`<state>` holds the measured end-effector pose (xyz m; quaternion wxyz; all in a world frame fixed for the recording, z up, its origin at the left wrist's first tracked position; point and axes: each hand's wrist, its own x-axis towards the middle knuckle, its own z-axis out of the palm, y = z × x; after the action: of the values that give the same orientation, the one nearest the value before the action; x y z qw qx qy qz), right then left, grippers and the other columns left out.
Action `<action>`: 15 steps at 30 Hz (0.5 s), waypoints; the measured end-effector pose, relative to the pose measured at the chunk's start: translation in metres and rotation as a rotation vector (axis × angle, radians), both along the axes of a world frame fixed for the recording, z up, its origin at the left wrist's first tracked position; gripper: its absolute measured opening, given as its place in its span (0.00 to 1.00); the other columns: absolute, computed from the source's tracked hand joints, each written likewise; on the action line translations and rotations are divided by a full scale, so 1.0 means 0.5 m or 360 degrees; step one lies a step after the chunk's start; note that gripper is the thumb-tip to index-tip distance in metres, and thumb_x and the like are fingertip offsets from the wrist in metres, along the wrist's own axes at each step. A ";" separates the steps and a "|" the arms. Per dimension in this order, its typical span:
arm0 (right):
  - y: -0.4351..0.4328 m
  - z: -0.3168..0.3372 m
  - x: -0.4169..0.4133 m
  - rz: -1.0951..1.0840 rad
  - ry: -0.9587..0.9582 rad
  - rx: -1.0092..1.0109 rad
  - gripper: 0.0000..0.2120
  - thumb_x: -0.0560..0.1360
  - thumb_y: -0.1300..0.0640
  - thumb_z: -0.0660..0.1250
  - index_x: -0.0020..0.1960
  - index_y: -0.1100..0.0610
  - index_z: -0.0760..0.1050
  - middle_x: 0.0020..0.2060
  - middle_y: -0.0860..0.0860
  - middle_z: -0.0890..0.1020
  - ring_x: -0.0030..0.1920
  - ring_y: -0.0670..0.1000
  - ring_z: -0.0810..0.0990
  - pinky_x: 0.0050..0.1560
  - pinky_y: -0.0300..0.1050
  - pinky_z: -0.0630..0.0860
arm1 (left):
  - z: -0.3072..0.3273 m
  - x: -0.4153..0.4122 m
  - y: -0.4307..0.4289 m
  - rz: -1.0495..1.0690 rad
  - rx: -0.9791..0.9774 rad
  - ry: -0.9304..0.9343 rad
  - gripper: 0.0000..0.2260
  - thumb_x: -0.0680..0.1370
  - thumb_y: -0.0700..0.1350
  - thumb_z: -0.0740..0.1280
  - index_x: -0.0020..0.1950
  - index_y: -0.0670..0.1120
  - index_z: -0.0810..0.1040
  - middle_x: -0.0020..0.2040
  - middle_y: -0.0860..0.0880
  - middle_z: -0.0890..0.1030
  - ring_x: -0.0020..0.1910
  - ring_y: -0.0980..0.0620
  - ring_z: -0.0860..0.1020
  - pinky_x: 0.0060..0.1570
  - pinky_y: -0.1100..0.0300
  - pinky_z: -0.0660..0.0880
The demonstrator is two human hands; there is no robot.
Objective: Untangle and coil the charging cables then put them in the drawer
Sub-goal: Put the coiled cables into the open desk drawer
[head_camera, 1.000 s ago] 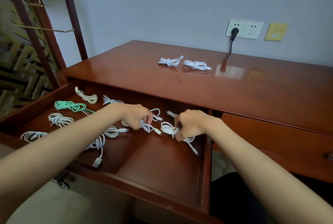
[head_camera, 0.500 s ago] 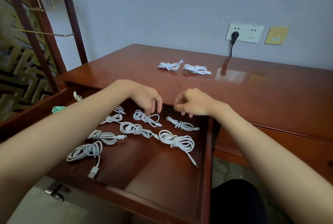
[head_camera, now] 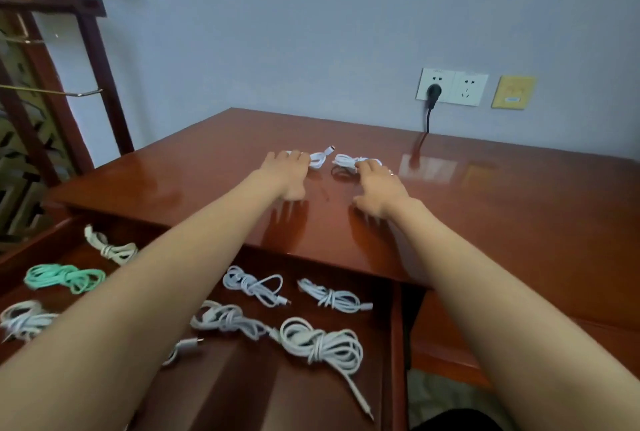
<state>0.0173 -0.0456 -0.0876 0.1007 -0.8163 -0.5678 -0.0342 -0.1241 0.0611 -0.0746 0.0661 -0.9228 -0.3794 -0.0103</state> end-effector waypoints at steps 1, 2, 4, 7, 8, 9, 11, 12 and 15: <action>0.012 -0.005 0.006 -0.0011 -0.0020 0.0019 0.30 0.73 0.59 0.64 0.72 0.61 0.56 0.72 0.57 0.59 0.71 0.58 0.59 0.67 0.50 0.59 | -0.018 0.009 0.005 0.0017 0.0073 0.0013 0.26 0.76 0.42 0.60 0.73 0.42 0.57 0.74 0.43 0.59 0.72 0.42 0.59 0.69 0.48 0.56; 0.024 -0.012 0.012 -0.0031 -0.0029 0.0049 0.30 0.73 0.60 0.63 0.72 0.60 0.56 0.72 0.57 0.60 0.71 0.58 0.58 0.67 0.51 0.59 | -0.038 0.018 0.012 0.0025 0.0135 0.0002 0.25 0.77 0.43 0.59 0.73 0.42 0.57 0.75 0.43 0.58 0.73 0.42 0.58 0.69 0.48 0.55; 0.048 -0.031 0.019 -0.0087 -0.0037 0.0113 0.28 0.73 0.62 0.60 0.72 0.61 0.56 0.71 0.56 0.59 0.71 0.58 0.57 0.68 0.51 0.58 | -0.072 0.032 0.021 0.0059 0.0135 -0.0161 0.22 0.78 0.42 0.56 0.72 0.42 0.59 0.74 0.43 0.59 0.72 0.42 0.59 0.68 0.49 0.55; 0.080 -0.053 0.023 -0.0138 0.0009 0.0122 0.28 0.76 0.63 0.56 0.74 0.61 0.52 0.75 0.56 0.52 0.74 0.57 0.51 0.71 0.53 0.54 | -0.089 0.045 0.041 0.0068 0.0063 -0.0364 0.23 0.77 0.42 0.55 0.73 0.41 0.58 0.75 0.43 0.58 0.73 0.43 0.56 0.69 0.49 0.54; 0.089 -0.056 0.024 -0.0144 0.0059 0.0101 0.29 0.77 0.62 0.54 0.75 0.60 0.49 0.76 0.56 0.50 0.75 0.57 0.49 0.72 0.53 0.52 | -0.089 0.046 0.047 0.0039 0.0076 -0.0349 0.24 0.77 0.42 0.55 0.74 0.41 0.57 0.76 0.43 0.55 0.75 0.43 0.54 0.70 0.49 0.52; 0.097 -0.057 0.027 -0.0146 0.0107 0.0071 0.30 0.77 0.62 0.54 0.76 0.60 0.47 0.76 0.55 0.48 0.75 0.56 0.47 0.73 0.53 0.50 | -0.089 0.047 0.052 0.0014 0.0080 -0.0323 0.25 0.78 0.43 0.55 0.74 0.42 0.54 0.77 0.43 0.52 0.75 0.43 0.51 0.71 0.48 0.50; 0.107 -0.055 0.033 -0.0150 0.0155 0.0038 0.31 0.77 0.61 0.54 0.76 0.59 0.44 0.76 0.54 0.47 0.76 0.56 0.46 0.73 0.54 0.48 | -0.089 0.050 0.059 0.0005 0.0039 -0.0293 0.26 0.78 0.43 0.54 0.76 0.43 0.50 0.77 0.44 0.48 0.76 0.42 0.46 0.73 0.47 0.45; 0.110 -0.054 0.034 -0.0162 0.0125 0.0043 0.31 0.77 0.60 0.55 0.76 0.60 0.45 0.76 0.55 0.49 0.75 0.57 0.48 0.73 0.54 0.49 | -0.088 0.053 0.061 0.0009 0.0009 -0.0284 0.27 0.79 0.43 0.53 0.76 0.43 0.48 0.78 0.44 0.47 0.76 0.42 0.44 0.73 0.47 0.43; 0.108 -0.052 0.029 -0.0226 -0.0168 0.0150 0.27 0.74 0.59 0.58 0.71 0.63 0.56 0.68 0.59 0.60 0.67 0.60 0.61 0.66 0.51 0.58 | -0.082 0.063 0.068 0.0009 -0.0054 -0.0284 0.27 0.79 0.43 0.52 0.77 0.44 0.46 0.78 0.45 0.45 0.76 0.42 0.40 0.72 0.45 0.38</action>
<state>0.0318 0.0084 -0.1137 0.1064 -0.8459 -0.5108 -0.1108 -0.0925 0.0951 -0.1157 0.0164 -0.9181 -0.3866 -0.0859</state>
